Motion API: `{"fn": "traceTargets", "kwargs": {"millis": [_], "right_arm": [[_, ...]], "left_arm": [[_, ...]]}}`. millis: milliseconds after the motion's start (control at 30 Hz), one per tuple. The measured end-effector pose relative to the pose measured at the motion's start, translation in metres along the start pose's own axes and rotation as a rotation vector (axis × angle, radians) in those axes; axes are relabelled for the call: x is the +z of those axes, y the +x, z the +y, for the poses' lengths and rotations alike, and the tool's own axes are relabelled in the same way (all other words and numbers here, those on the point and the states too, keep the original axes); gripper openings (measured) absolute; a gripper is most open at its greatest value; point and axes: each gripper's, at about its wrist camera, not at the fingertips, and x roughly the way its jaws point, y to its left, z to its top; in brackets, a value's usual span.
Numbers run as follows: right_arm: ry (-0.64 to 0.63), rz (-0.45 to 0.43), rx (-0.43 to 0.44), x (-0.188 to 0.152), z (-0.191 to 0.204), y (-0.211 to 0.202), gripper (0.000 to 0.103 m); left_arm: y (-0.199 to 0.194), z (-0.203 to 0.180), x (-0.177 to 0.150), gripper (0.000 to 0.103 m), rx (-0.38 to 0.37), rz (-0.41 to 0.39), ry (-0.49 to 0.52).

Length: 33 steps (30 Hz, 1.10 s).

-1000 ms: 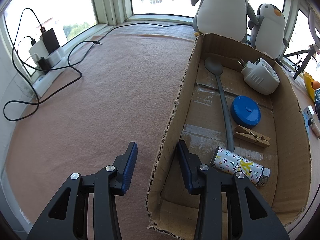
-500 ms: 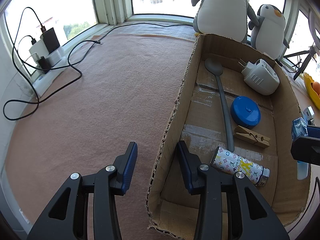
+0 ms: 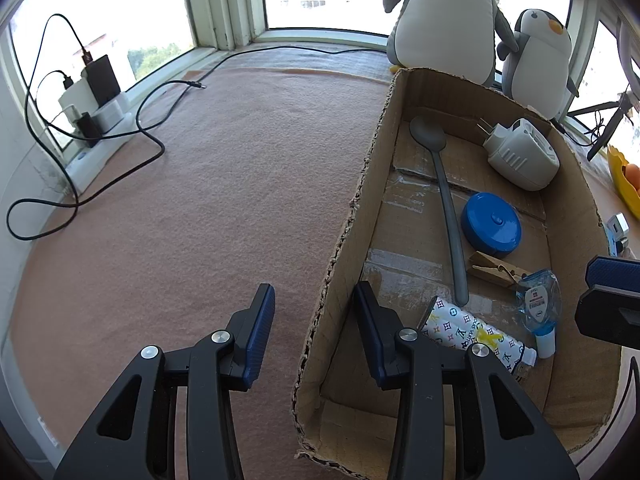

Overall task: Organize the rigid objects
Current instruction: 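Open the right gripper to release the bottle into the box, then move the right gripper to the blue phone stand and grasp it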

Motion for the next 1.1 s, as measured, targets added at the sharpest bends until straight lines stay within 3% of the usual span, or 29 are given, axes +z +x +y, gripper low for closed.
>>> {"fn": "traceTargets", "kwargs": {"millis": [767, 1100], "right_arm": [[0.018, -0.079, -0.103, 0.001, -0.015, -0.032, 0.039], [0.153, -0.103, -0.182, -0.007, -0.075, -0.051, 0.044]], "left_arm": [[0.0, 0.001, 0.0, 0.039, -0.001, -0.001, -0.001], [0.0, 0.0, 0.0, 0.039, -0.001, -0.001, -0.002]]}}
